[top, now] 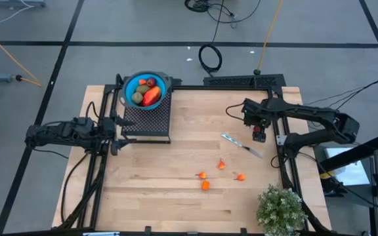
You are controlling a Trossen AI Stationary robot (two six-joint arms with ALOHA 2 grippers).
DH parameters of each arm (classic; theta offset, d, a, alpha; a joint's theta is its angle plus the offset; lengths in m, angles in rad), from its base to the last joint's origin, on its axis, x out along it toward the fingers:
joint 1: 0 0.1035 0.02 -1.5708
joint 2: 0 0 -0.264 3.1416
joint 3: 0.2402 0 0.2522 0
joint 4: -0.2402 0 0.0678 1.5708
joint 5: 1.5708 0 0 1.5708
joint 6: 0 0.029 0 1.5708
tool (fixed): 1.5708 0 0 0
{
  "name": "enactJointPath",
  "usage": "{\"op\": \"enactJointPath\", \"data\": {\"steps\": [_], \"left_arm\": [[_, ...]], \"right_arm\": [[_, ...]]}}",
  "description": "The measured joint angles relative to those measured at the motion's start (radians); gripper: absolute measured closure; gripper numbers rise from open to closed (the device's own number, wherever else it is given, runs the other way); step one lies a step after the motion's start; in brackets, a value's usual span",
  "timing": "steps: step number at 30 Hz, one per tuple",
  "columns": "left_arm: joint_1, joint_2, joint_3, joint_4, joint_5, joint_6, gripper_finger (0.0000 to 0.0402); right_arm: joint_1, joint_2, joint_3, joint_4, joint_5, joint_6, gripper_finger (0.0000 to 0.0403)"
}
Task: Pick & Place Fruit
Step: Put the red pomegranate into the blue strainer bowl on the shelf
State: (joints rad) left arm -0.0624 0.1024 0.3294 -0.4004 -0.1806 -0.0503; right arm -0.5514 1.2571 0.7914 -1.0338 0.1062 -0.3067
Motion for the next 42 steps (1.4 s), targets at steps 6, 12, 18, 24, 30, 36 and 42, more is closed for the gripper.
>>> {"op": "enactJointPath", "data": {"steps": [6, 12, 18, 24, 30, 36, 42], "left_arm": [[0.000, 0.000, 0.000, 0.000, 0.000, -0.004, 0.0064], [0.000, 0.000, 0.000, 0.000, 0.000, -0.003, 0.0064], [0.000, 0.000, 0.000, 0.000, -0.001, -0.003, 0.0064], [0.000, 0.000, 0.000, 0.000, -0.002, 0.001, 0.0064], [0.000, 0.000, 0.000, 0.000, -0.002, -0.001, 0.0064], [0.000, 0.000, 0.000, 0.000, -0.002, 0.000, 0.0064], [0.000, 0.000, 0.000, 0.000, -0.002, -0.001, 0.0064]], "right_arm": [[0.001, 0.034, 0.000, 0.000, 0.003, -0.055, 0.0050], [0.001, 0.053, -0.016, 0.009, 0.013, -0.082, 0.0050], [0.001, 0.054, -0.077, 0.058, 0.029, -0.088, 0.0050], [0.001, 0.054, -0.096, 0.147, 0.030, -0.103, 0.0051], [0.001, 0.054, -0.096, 0.178, 0.026, -0.149, 0.0051], [0.001, 0.054, -0.096, 0.164, 0.027, -0.129, 0.0051], [0.001, 0.054, -0.096, 0.164, 0.027, -0.111, 0.0052]]}}
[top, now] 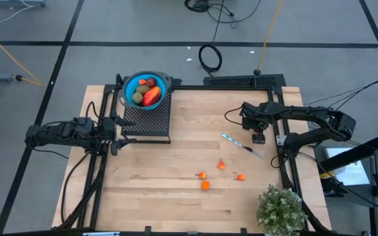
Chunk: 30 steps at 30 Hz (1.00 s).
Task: Pick & Place Fruit
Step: Put the red pomegranate into the blue strainer bowl on the shelf
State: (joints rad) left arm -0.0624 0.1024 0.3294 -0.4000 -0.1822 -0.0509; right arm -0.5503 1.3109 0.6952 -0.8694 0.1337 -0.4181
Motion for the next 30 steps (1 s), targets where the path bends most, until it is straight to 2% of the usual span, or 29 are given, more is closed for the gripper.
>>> {"op": "enactJointPath", "data": {"steps": [18, 27, 30], "left_arm": [[0.000, 0.000, 0.000, 0.000, 0.001, -0.002, 0.0064], [0.000, 0.000, 0.000, 0.000, 0.001, -0.002, 0.0064], [0.000, 0.000, 0.000, 0.000, 0.001, -0.002, 0.0064]], "right_arm": [[0.000, 0.000, 0.000, -0.022, 0.000, 0.036, 0.0155], [0.000, 0.000, 0.000, -0.022, 0.000, 0.047, 0.0230], [0.000, 0.000, 0.000, -0.022, 0.000, 0.090, 0.0236]]}}
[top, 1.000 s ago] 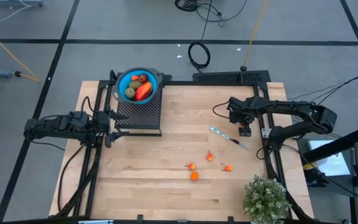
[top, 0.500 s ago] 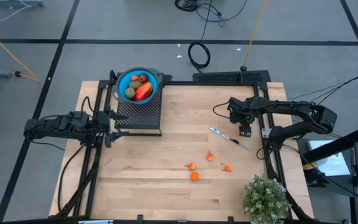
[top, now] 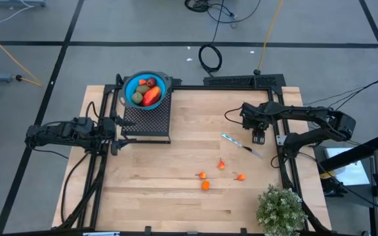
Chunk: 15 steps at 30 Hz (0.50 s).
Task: Pick & Place Fruit
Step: Put the red pomegranate into the blue strainer bowl on the shelf
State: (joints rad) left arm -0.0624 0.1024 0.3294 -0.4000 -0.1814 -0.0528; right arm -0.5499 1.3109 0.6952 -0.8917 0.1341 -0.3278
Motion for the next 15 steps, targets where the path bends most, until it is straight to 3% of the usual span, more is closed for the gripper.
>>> {"op": "enactJointPath", "data": {"steps": [6, 15], "left_arm": [[0.000, 0.000, 0.000, 0.001, 0.000, 0.000, 0.0064], [0.000, 0.000, 0.000, 0.001, 0.000, 0.005, 0.0064]], "right_arm": [[0.025, -0.025, 0.000, 0.001, 0.000, 0.013, 0.0220], [0.132, -0.130, 0.037, 0.011, -0.004, 0.055, 0.0231]]}}
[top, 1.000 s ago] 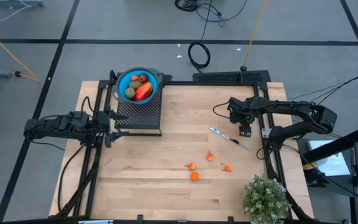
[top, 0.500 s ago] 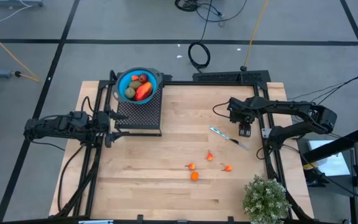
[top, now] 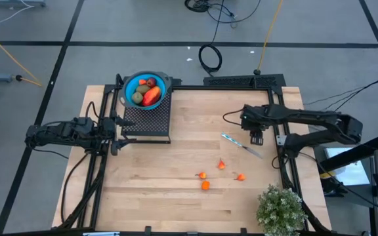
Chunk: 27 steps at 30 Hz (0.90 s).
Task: Pick & Place Fruit
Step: Put the red pomegranate into the blue strainer bowl on the shelf
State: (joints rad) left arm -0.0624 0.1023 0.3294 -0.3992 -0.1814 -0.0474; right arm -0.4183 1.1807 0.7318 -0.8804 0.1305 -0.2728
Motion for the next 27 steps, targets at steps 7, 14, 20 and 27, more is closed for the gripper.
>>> {"op": "enactJointPath", "data": {"steps": [7, 14, 20, 27], "left_arm": [[0.000, 0.000, 0.000, 0.000, 0.000, 0.000, 0.0064], [0.000, 0.000, 0.000, -0.001, 0.000, 0.000, 0.0064], [0.000, 0.000, 0.000, -0.015, 0.000, 0.000, 0.0064], [0.000, 0.000, 0.000, -0.019, 0.000, -0.001, 0.0064]], "right_arm": [[0.099, -0.105, 0.026, 0.159, -0.170, 0.188, 0.0230], [0.182, -0.201, 0.026, 0.457, -0.413, 0.329, 0.0229], [0.228, -0.246, 0.026, 0.711, -0.611, 0.432, 0.0229], [0.295, -0.256, 0.026, 0.938, -0.774, 0.468, 0.0229]]}}
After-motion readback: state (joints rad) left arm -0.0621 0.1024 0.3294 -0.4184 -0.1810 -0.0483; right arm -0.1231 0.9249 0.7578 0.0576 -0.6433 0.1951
